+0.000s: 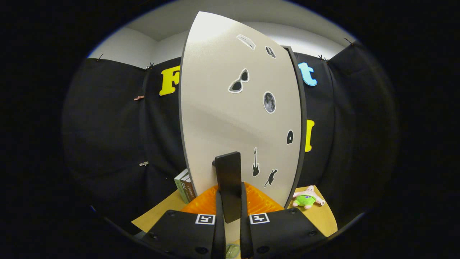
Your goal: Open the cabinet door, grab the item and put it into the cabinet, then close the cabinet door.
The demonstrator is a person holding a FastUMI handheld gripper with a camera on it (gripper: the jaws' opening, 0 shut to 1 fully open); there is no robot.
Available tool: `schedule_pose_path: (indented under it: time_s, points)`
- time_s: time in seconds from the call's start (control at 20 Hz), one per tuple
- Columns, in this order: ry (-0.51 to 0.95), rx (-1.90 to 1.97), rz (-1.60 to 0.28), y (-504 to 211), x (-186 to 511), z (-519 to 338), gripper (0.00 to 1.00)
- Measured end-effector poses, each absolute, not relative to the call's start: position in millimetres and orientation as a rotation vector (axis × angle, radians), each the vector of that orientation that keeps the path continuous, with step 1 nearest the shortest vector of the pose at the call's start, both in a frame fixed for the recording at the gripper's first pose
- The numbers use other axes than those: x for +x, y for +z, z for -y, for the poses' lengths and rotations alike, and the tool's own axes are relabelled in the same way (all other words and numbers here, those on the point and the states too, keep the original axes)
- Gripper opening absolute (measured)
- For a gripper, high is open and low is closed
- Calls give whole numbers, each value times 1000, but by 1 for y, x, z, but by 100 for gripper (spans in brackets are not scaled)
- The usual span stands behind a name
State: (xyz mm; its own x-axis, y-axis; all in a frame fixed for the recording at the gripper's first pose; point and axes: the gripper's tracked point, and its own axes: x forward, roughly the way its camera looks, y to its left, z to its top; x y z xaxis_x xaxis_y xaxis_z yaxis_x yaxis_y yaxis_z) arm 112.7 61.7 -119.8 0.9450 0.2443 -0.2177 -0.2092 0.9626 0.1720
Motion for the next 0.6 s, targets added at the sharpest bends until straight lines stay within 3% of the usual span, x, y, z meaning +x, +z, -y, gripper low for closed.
schedule_pose_path:
  time_s: [0.6]
  points:
    - [97,173,-242,-120,103,-20,18]
